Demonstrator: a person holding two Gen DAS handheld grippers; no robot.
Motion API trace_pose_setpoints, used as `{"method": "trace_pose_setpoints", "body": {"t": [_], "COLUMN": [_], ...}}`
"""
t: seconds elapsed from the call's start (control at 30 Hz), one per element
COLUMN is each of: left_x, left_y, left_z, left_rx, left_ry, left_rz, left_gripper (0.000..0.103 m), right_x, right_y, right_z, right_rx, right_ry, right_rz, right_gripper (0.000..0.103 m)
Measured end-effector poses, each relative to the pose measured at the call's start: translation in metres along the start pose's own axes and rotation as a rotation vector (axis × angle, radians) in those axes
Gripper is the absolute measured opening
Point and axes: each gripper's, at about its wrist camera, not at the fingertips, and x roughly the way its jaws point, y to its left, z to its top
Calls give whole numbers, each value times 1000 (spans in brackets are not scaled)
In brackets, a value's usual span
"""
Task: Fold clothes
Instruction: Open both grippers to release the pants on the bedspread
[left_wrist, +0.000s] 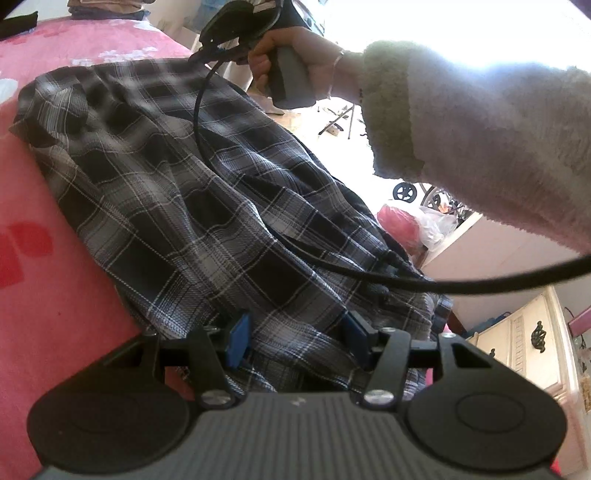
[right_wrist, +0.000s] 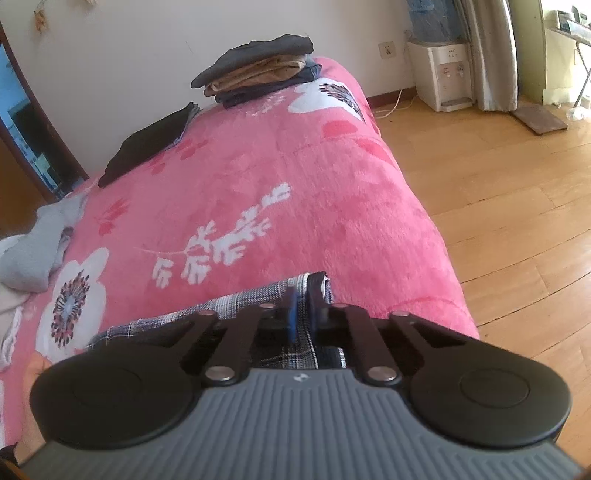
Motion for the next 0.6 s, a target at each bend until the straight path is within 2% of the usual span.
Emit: {"method": "trace_pose_setpoints", "body": {"t": [0.13, 0.6], "left_x": [4, 2], "left_y": [-3, -5], "left_z": [1, -3], "left_rx": [19, 38], "left_ry": [6, 9], "left_rz": [14, 27], "left_gripper": [56, 56], "right_x": [-4, -8], "right_y": [1, -28], "right_z": [3, 0], "right_rx": [19, 135], "right_ry": [-35, -85], "right_rz": [-26, -28], "right_gripper": [2, 2]}}
